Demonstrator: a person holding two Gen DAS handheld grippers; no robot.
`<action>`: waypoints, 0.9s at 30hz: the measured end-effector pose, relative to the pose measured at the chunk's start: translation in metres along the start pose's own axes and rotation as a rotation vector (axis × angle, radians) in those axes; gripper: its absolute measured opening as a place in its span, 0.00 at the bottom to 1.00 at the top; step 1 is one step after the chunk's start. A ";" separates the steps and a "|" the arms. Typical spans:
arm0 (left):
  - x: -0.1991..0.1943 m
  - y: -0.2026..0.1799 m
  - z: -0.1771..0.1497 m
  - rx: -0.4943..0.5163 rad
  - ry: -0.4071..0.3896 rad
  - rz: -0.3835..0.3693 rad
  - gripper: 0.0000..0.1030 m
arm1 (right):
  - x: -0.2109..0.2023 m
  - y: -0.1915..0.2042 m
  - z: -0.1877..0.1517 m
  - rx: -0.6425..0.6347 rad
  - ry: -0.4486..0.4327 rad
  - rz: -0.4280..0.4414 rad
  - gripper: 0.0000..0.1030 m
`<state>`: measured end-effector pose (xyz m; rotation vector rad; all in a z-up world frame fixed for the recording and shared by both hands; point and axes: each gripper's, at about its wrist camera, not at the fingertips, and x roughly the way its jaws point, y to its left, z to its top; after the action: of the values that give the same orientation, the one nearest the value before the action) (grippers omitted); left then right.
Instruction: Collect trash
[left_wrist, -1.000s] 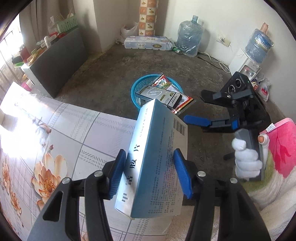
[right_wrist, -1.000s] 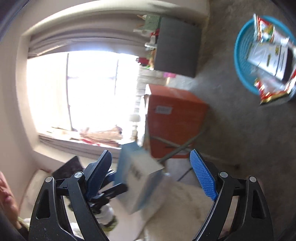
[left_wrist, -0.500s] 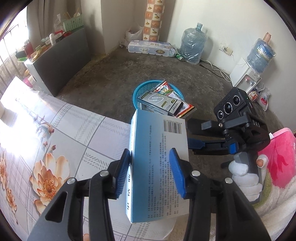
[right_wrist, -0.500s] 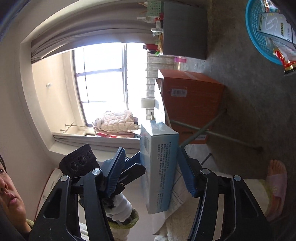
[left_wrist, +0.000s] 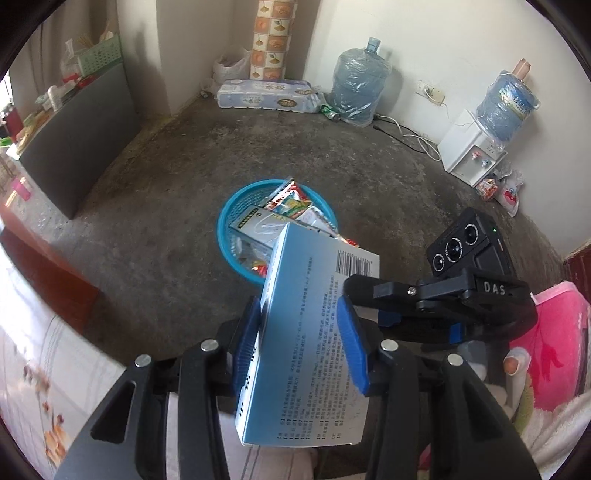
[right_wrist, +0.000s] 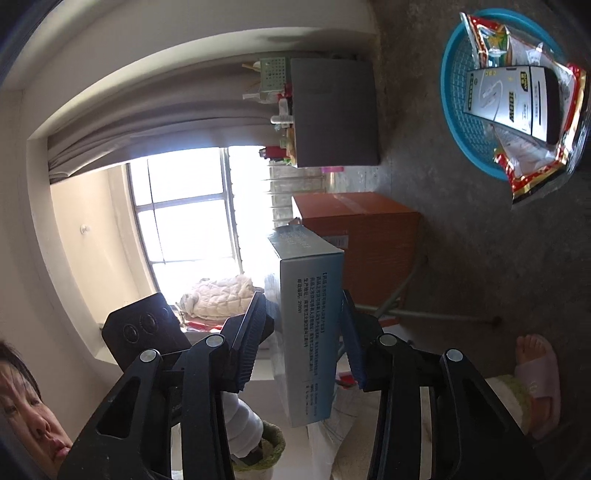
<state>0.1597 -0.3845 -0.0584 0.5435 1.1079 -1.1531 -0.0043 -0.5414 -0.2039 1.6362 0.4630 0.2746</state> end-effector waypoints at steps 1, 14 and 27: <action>0.010 -0.001 0.013 -0.006 0.011 -0.016 0.39 | -0.005 0.001 0.010 0.001 -0.033 -0.021 0.39; 0.082 0.062 0.101 -0.288 0.011 -0.027 0.39 | -0.046 -0.108 0.179 0.195 -0.335 -0.360 0.49; -0.031 0.091 0.008 -0.257 -0.104 0.005 0.42 | -0.028 -0.085 0.194 0.010 -0.309 -0.620 0.48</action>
<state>0.2467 -0.3446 -0.0441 0.2833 1.1423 -1.0041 0.0441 -0.7207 -0.3094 1.4326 0.7026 -0.4370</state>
